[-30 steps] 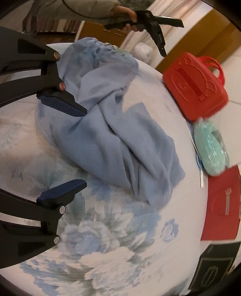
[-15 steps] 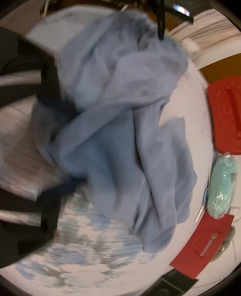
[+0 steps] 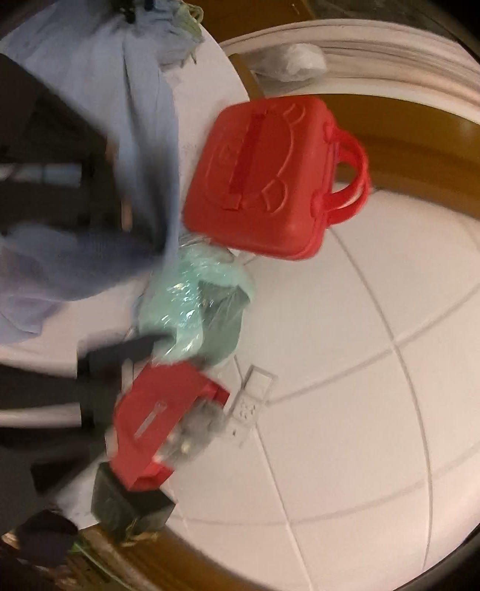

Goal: Fold clothes

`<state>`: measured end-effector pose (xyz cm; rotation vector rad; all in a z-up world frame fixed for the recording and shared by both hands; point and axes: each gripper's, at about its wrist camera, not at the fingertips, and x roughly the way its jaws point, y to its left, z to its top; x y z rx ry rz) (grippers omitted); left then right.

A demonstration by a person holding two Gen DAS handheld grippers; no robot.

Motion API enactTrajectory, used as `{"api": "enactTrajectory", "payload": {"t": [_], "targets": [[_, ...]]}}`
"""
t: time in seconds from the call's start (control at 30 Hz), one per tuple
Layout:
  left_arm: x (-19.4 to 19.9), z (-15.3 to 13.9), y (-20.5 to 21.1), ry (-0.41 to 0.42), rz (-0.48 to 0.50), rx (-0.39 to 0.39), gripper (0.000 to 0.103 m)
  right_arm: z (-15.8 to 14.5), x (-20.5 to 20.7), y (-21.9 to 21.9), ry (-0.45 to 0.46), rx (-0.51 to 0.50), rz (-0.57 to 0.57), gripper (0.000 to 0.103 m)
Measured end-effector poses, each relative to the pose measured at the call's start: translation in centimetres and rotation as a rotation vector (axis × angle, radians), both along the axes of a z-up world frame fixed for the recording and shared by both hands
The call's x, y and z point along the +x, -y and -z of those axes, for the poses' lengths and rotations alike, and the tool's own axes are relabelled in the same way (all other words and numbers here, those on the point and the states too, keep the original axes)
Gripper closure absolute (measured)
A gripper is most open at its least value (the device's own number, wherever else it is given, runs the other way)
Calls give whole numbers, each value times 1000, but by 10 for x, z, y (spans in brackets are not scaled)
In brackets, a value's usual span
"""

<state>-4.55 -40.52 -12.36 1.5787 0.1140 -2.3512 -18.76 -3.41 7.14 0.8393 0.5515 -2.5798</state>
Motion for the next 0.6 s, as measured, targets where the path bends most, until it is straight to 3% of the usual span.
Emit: {"api": "enactTrajectory", "payload": {"t": [0.13, 0.2, 0.27, 0.4, 0.47, 0.6], "targets": [[-2, -32, 12, -99, -17, -15, 48, 20, -23, -13, 205, -129, 33, 43], [-10, -32, 22, -91, -43, -34, 46, 38, -13, -38, 269, -179, 74, 31], [-18, -26, 32, -66, -72, -52, 46, 59, -5, -65, 328, -224, 127, 27], [-25, -6, 35, -3, -79, -61, 46, 85, 8, -115, 360, -236, 251, 26], [-25, 1, 31, 11, -62, -70, 47, 88, 13, -129, 411, -302, 244, 26], [-25, 7, 31, 8, -69, -72, 44, 89, 45, -143, 420, -381, 193, 26]]}}
